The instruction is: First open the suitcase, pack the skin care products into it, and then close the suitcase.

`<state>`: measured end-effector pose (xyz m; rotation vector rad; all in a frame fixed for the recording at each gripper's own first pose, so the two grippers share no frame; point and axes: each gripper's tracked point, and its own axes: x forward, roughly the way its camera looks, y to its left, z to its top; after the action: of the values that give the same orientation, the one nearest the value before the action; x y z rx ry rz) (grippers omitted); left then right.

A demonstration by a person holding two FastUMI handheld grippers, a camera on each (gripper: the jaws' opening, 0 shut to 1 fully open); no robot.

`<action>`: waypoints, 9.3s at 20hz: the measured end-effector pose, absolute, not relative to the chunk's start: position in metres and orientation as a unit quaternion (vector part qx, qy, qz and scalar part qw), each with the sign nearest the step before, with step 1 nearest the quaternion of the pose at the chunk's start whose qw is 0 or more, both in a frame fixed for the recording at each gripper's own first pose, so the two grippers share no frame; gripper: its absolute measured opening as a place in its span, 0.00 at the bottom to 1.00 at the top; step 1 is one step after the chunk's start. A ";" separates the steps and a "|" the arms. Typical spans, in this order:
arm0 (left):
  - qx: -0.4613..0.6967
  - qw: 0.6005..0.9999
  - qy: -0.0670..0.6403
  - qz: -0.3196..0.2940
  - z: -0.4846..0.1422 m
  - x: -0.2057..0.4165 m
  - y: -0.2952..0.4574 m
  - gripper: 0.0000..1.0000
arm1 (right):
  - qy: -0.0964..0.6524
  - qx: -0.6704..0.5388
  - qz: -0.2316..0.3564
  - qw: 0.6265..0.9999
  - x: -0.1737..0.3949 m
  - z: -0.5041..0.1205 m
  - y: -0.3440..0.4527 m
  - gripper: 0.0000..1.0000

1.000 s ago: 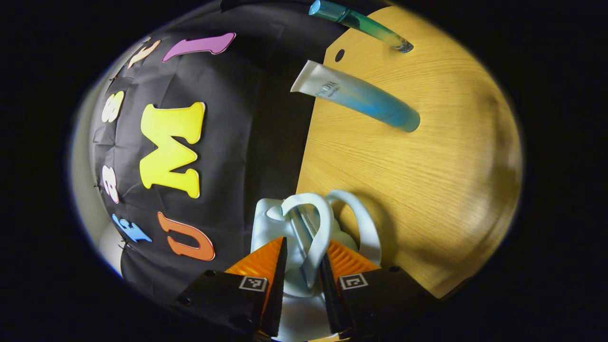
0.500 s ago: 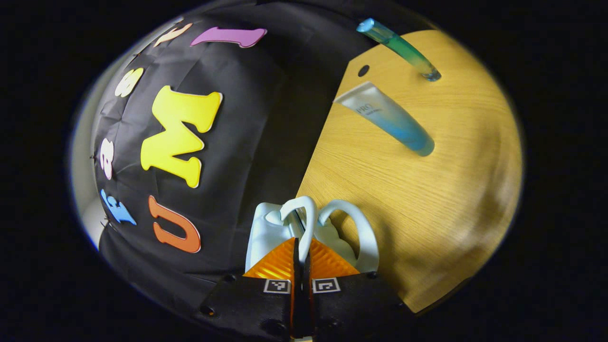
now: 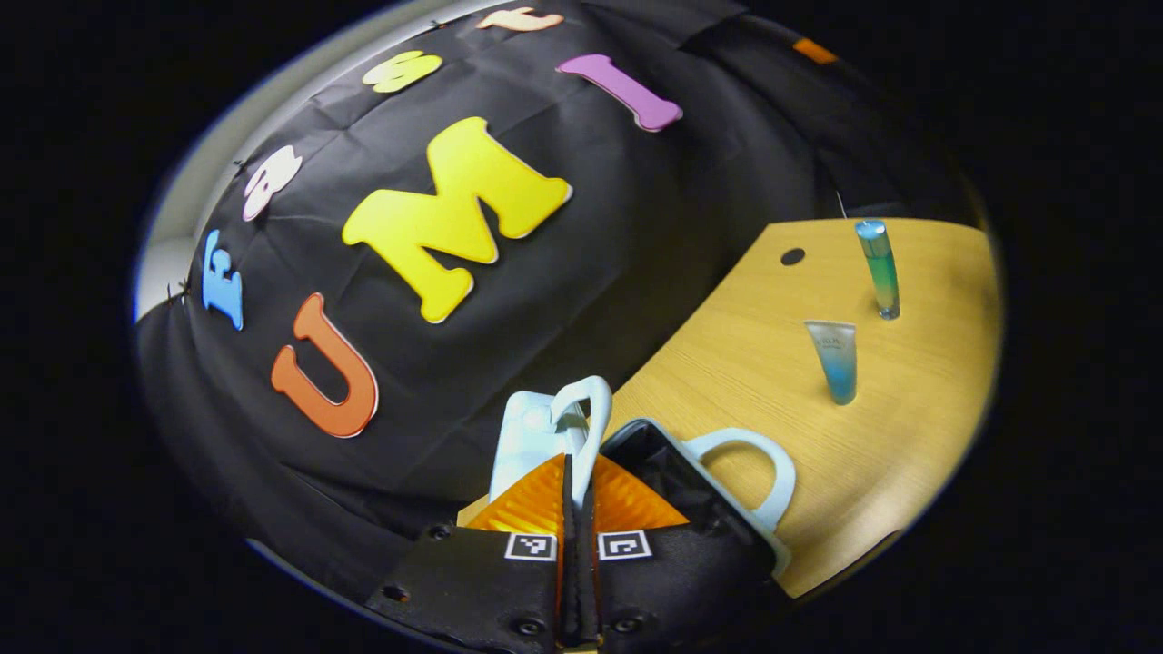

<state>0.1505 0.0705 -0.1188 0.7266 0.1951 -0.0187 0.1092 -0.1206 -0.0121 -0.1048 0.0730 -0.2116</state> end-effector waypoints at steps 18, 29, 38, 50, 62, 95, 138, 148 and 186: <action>0.136 0.990 0.019 -0.044 -0.084 0.138 0.313 0.02 | 0.042 -0.082 -0.109 0.990 0.075 0.016 0.062 0.82; -0.064 0.992 0.109 0.007 -0.212 0.146 0.449 0.02 | 0.088 -0.069 -0.130 0.985 0.077 0.002 0.083 0.81; -0.226 0.955 0.186 0.048 -0.312 0.140 0.470 0.06 | 0.107 -0.091 -0.111 0.984 0.062 -0.012 0.104 0.81; -0.306 0.933 0.168 0.081 -0.290 0.118 0.473 0.82 | 0.099 -0.073 -0.109 0.986 0.046 -0.020 0.082 0.81; -0.177 0.982 0.030 0.059 -0.109 0.085 0.269 0.96 | 0.102 -0.038 -0.041 0.993 0.046 -0.064 0.004 0.83; 0.004 0.961 0.256 -0.108 -0.357 0.223 -0.178 0.66 | 0.231 -0.012 -0.046 0.972 0.117 -0.217 -0.187 0.83; -0.020 0.898 0.438 0.026 -0.334 0.115 0.134 0.41 | 0.215 0.018 0.028 0.976 0.138 -0.218 0.066 0.36; -0.009 0.865 0.502 0.024 -0.368 0.135 0.138 0.41 | 0.210 0.002 0.027 0.977 0.109 -0.198 0.113 0.36; -0.059 0.964 0.212 0.148 -0.262 -0.042 0.341 0.98 | 0.416 0.013 0.094 0.904 0.216 -0.349 0.357 0.37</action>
<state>-0.0422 0.3406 -0.2615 -0.1198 0.4295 0.2990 0.2156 0.3567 -0.3490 0.0274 0.8596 0.1938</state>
